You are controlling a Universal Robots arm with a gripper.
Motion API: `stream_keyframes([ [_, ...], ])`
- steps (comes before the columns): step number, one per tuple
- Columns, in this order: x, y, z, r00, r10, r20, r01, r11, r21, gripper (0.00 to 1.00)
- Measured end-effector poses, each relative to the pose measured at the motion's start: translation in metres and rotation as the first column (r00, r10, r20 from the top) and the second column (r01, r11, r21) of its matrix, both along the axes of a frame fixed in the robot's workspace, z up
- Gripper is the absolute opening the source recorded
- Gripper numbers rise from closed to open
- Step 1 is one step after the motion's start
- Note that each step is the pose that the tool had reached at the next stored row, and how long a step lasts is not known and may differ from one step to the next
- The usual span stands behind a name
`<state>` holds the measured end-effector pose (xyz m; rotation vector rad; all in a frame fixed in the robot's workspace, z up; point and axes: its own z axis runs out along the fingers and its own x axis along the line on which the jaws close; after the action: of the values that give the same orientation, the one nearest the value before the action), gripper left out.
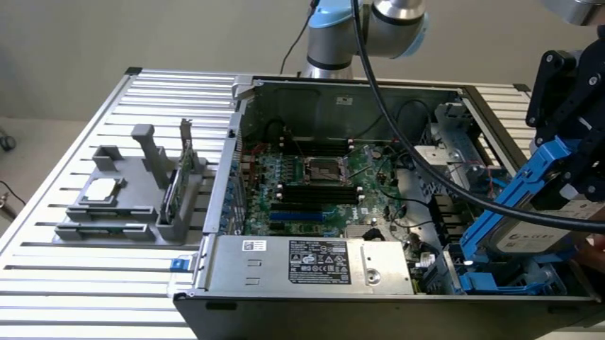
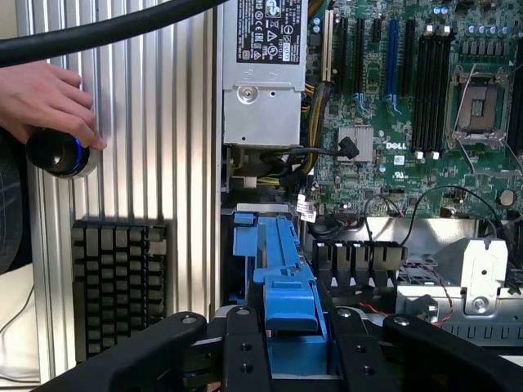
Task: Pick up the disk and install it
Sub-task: 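Insert the disk into the insertion slot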
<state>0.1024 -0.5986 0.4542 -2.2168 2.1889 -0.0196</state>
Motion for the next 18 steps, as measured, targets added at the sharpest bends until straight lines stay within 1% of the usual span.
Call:
stream_keyframes([
  [18, 0.0000, 0.0000, -0.0004, 1.0000, 0.000, 0.0000, 0.000, 1.0000, 0.0000, 0.33],
])
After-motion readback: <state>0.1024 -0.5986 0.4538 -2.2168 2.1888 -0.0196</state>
